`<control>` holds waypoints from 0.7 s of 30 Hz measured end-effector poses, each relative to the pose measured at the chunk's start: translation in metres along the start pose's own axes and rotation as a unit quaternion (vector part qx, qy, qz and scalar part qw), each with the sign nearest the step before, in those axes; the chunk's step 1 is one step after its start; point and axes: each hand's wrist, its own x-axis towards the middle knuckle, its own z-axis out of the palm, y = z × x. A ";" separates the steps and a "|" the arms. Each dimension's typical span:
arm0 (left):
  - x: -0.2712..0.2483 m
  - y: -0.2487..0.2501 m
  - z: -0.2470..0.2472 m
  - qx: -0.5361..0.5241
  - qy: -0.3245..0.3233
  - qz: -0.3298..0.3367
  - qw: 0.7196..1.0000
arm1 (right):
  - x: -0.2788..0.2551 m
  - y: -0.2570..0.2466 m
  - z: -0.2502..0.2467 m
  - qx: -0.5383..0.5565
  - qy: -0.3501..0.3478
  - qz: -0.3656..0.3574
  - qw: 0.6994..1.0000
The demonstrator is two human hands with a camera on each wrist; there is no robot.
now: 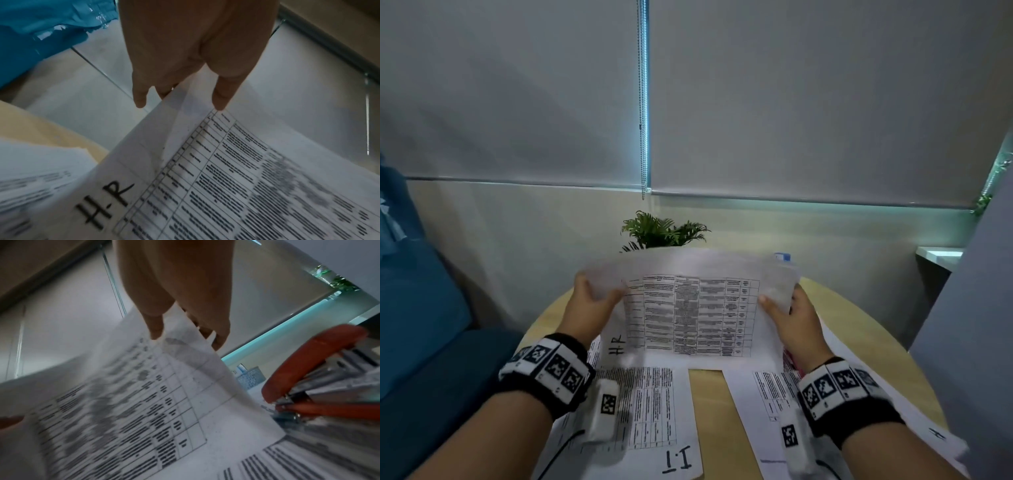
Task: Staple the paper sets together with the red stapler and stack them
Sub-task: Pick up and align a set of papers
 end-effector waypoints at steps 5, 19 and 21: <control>0.004 -0.003 0.007 -0.019 0.055 0.017 0.998 | 0.005 0.001 0.001 -0.019 0.035 0.004 0.999; 0.000 -0.007 0.010 0.033 0.043 0.017 0.998 | 0.006 0.001 0.003 -0.036 0.001 0.012 0.999; 0.000 -0.009 0.011 0.034 0.026 0.002 0.999 | 0.006 0.004 0.004 -0.050 -0.007 0.025 0.998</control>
